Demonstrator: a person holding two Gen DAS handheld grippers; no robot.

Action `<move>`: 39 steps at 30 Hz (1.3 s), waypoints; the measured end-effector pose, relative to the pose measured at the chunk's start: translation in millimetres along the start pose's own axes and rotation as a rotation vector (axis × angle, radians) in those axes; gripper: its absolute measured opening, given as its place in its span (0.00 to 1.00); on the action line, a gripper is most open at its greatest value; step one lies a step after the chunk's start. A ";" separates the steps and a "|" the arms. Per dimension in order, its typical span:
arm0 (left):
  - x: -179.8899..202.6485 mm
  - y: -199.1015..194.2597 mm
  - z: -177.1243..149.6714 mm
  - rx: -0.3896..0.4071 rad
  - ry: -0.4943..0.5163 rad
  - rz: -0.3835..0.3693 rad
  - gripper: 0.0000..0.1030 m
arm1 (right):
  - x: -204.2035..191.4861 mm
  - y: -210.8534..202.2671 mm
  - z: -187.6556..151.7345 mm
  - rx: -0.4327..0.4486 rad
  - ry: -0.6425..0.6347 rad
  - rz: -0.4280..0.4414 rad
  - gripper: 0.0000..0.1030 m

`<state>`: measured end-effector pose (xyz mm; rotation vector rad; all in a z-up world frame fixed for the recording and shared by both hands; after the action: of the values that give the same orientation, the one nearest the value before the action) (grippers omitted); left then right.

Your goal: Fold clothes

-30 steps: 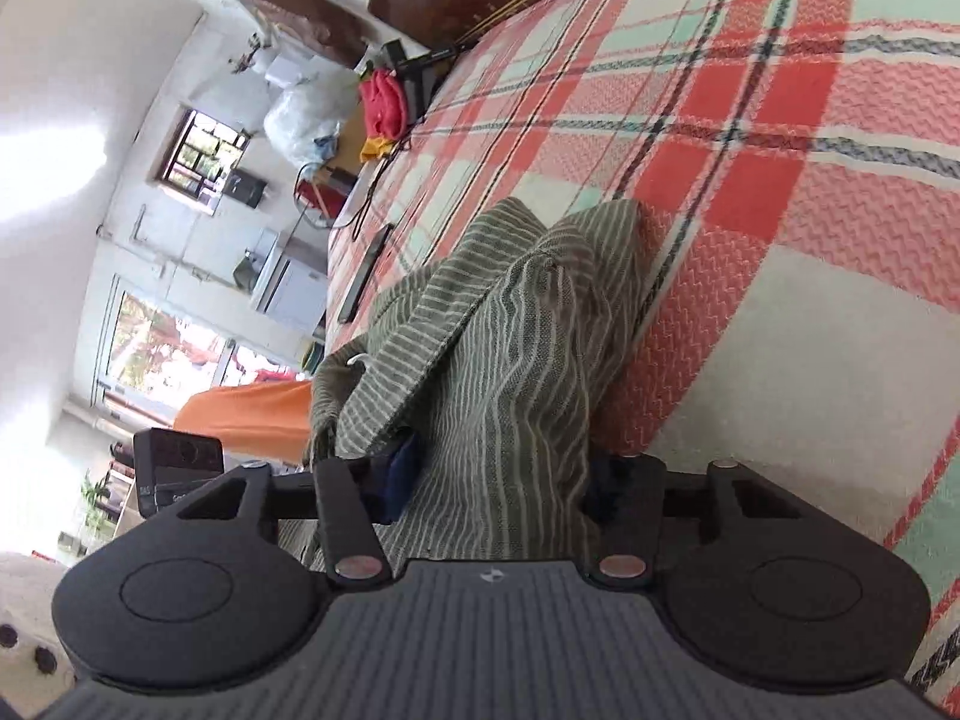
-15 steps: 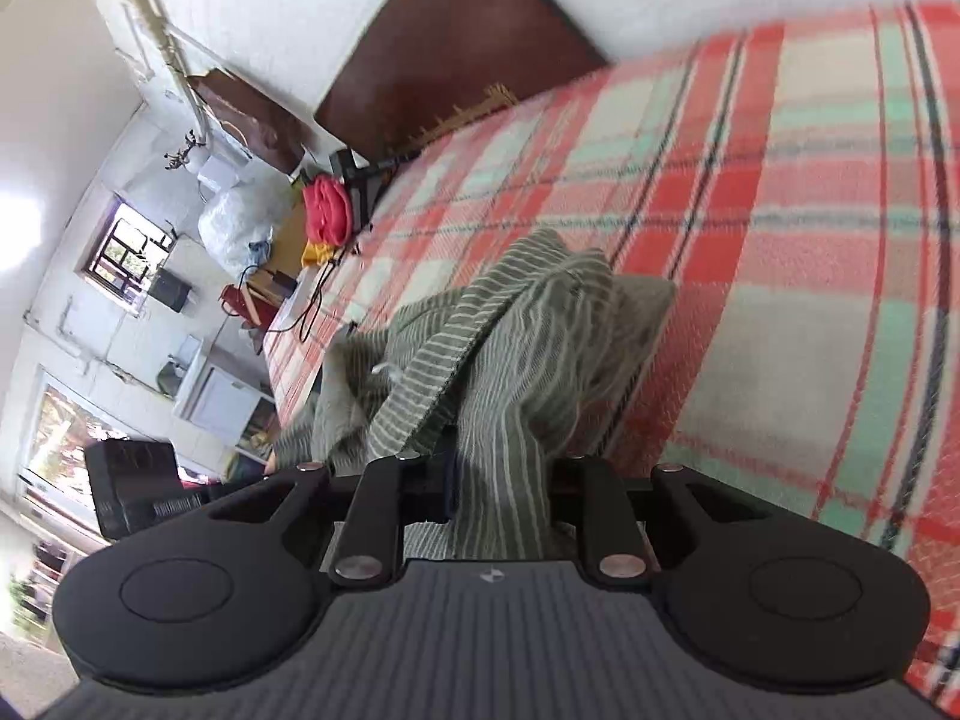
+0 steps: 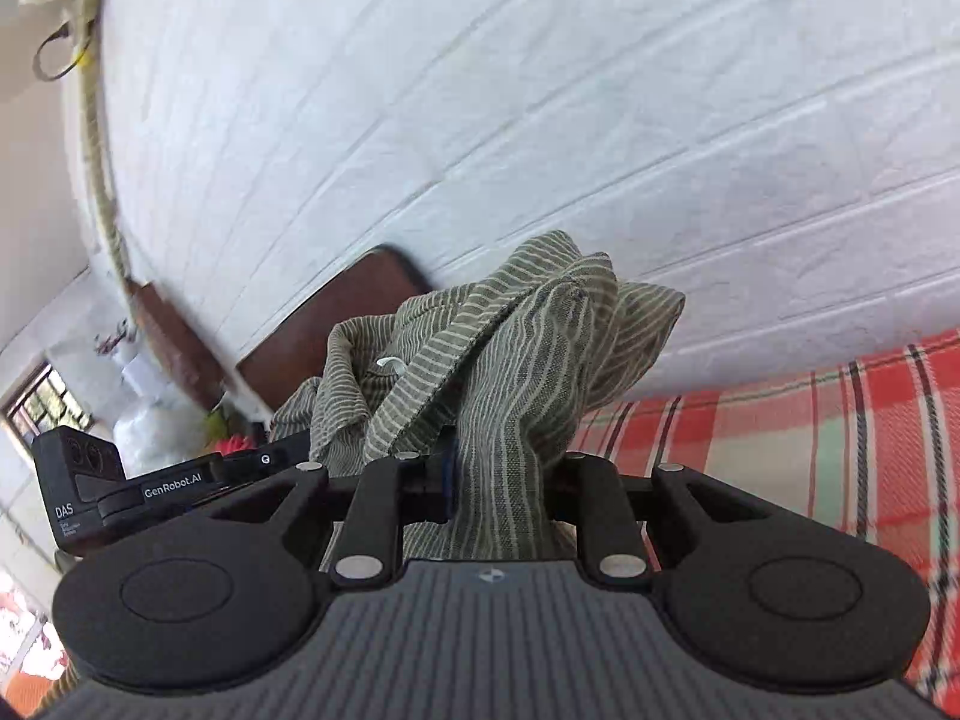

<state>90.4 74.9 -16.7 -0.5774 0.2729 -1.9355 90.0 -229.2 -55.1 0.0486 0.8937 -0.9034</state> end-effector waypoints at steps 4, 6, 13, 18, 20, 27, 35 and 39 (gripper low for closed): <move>-33.1 37.6 -11.6 -0.048 -0.047 0.019 0.24 | 45.6 51.9 4.9 0.002 0.048 -0.042 0.28; -49.6 56.4 -17.4 -0.072 -0.070 0.029 0.37 | 79.7 76.5 -1.9 -0.015 0.109 -0.106 0.38; -106.0 119.7 -36.5 -0.151 -0.148 0.063 0.51 | 119.8 72.7 -9.1 0.005 0.161 -0.161 0.61; -89.0 97.5 1.5 -0.042 -0.112 0.022 0.51 | 87.1 51.1 10.7 0.121 -0.056 -0.255 0.42; -73.2 102.9 8.0 -0.032 -0.097 -0.010 0.52 | 76.6 62.0 17.1 0.091 -0.099 -0.261 0.30; -61.0 164.4 -9.2 -0.130 -0.060 0.069 0.58 | 95.5 118.1 6.1 0.015 -0.124 -0.348 0.25; -65.5 161.3 -16.2 -0.137 -0.056 0.106 0.64 | 84.1 108.9 6.3 0.040 -0.149 -0.346 0.34; -21.7 108.8 -20.7 -0.057 0.174 0.101 0.65 | 53.4 74.5 -12.9 0.083 -0.218 -0.313 0.42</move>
<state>173.3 46.9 -87.9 -0.4238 0.4603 -1.8873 149.3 -211.5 -123.9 -0.1199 0.6693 -1.2121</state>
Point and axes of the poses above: each gripper's, at about its wrist camera, not at the fingertips, and y roughly the way its jaws point, x to its right, z to its top, the point moved 4 cm from there along y, roughly the way its jaws point, and after that the axes turned 6 degrees about y, right-handed, at the moved point
